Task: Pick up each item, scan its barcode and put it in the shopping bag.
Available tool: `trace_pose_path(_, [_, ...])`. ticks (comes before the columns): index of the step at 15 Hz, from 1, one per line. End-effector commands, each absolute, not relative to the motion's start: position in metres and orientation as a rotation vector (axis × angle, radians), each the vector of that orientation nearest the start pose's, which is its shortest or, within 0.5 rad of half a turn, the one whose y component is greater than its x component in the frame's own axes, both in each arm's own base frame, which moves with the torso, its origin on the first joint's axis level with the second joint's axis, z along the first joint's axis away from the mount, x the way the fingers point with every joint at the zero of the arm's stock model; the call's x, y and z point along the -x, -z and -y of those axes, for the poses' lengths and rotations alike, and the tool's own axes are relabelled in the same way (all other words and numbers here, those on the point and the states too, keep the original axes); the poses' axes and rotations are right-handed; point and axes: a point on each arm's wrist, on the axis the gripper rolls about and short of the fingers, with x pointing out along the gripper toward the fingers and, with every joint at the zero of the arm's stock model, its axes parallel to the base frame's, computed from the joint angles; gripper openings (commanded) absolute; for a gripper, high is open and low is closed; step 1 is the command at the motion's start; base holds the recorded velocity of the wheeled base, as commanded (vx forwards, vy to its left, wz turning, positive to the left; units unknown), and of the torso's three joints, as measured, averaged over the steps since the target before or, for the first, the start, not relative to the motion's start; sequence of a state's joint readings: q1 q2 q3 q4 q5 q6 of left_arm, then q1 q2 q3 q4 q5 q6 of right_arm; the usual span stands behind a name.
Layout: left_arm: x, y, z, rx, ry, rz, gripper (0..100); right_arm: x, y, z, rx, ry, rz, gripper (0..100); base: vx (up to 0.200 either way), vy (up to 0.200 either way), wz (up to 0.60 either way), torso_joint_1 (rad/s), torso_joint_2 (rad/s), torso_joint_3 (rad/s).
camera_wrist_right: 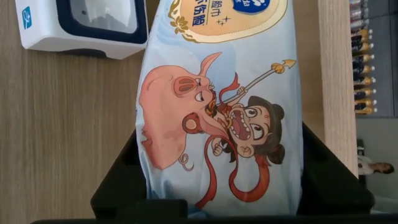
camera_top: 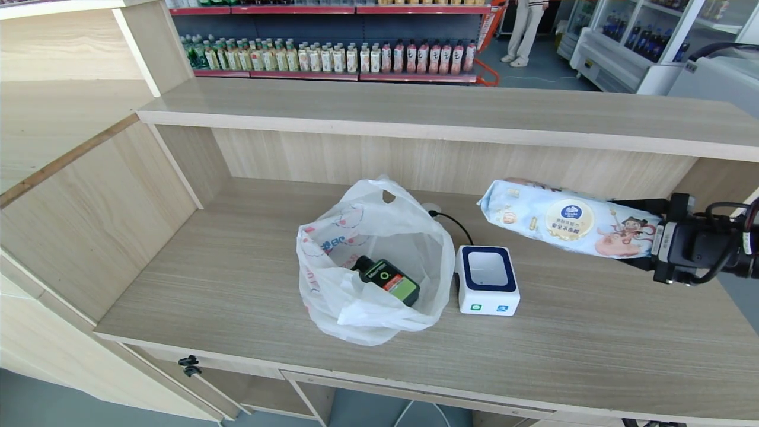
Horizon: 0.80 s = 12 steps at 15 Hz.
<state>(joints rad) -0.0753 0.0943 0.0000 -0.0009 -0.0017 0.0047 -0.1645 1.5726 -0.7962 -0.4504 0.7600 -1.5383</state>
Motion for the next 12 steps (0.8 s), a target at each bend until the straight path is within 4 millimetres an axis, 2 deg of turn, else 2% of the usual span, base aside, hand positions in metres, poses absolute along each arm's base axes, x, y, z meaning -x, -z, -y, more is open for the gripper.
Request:
trace_pose_path(1, [0.015, -0.077, -0.001, -0.008, 0.077, -0.093, 100, -0.274, -0.193, 0.028, 1.343, -0.694, 0.212, 0, 0.0, 0.0, 0.0, 0.0, 0.0, 0.0])
trace_pose_path(6, [0.015, -0.077, -0.001, -0.008, 0.077, -0.093, 100, -0.27, -0.185, 0.009, 1.407, -0.763, 0.271, 0, 0.0, 0.0, 0.0, 0.0, 0.0, 0.0])
trace_pose_path(11, [0.015, -0.077, -0.001, -0.008, 0.077, -0.093, 100, -0.283, -0.177, 0.004, 1.418, -0.767, 0.292, 0, 0.0, 0.0, 0.0, 0.0, 0.0, 0.0])
trace_pose_path(12, [0.015, -0.077, -0.001, -0.008, 0.077, -0.093, 100, -0.287, -0.178, 0.002, 1.436, -0.755, 0.352, 0, 0.0, 0.0, 0.0, 0.0, 0.0, 0.0])
